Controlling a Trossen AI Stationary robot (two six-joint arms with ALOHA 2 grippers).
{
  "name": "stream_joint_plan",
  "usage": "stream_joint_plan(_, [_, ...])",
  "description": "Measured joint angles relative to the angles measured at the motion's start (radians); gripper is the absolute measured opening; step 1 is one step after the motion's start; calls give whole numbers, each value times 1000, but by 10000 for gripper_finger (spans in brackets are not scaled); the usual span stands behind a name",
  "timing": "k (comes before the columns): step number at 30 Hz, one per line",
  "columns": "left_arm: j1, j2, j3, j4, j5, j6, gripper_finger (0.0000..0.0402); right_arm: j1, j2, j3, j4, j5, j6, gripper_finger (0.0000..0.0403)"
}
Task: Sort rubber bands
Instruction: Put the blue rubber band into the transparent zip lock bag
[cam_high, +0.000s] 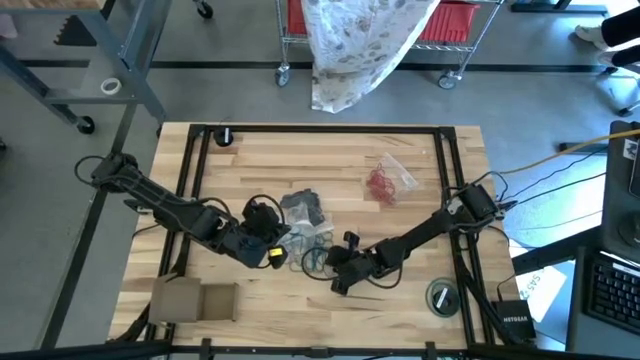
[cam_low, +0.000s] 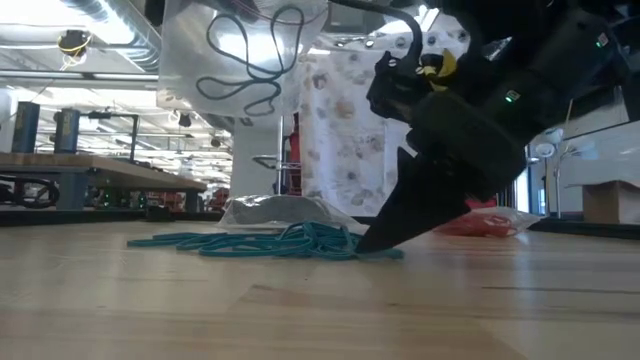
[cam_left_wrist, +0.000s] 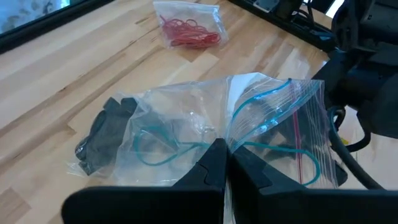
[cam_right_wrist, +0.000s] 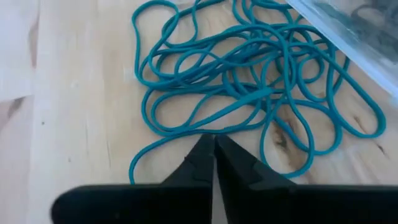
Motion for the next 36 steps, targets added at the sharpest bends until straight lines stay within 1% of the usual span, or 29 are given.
stream_joint_plan(5, [-12, 0, 0, 1, 0, -1, 0, 55, -40, -7, -46, 27, -68, 2])
stream_joint_plan(11, [-24, 13, 0, 14, 0, -9, 0, 134, -177, -7, -99, 56, -113, 0])
stream_joint_plan(18, [-24, 117, 0, 121, 8, 3, 0, 167, -350, -5, -98, 65, -138, 0])
stream_joint_plan(22, [-24, 183, 0, 182, 13, 1, 0, 167, -435, -5, -90, 67, -193, 0])
stream_joint_plan(25, [-21, 221, 0, 213, 26, -60, 0, 165, -485, -5, -85, 69, -241, 0])
stream_joint_plan(27, [-15, 244, 0, 228, 48, -93, 0, 165, -511, -5, -68, 76, -276, 0])
stream_joint_plan(30, [-10, 281, 0, 281, 85, -101, 0, 165, -538, -4, 6, 82, -355, 0])
stream_joint_plan(36, [3, 340, 0, 409, 148, -92, 0, 164, -546, -4, 147, 82, -589, 0])
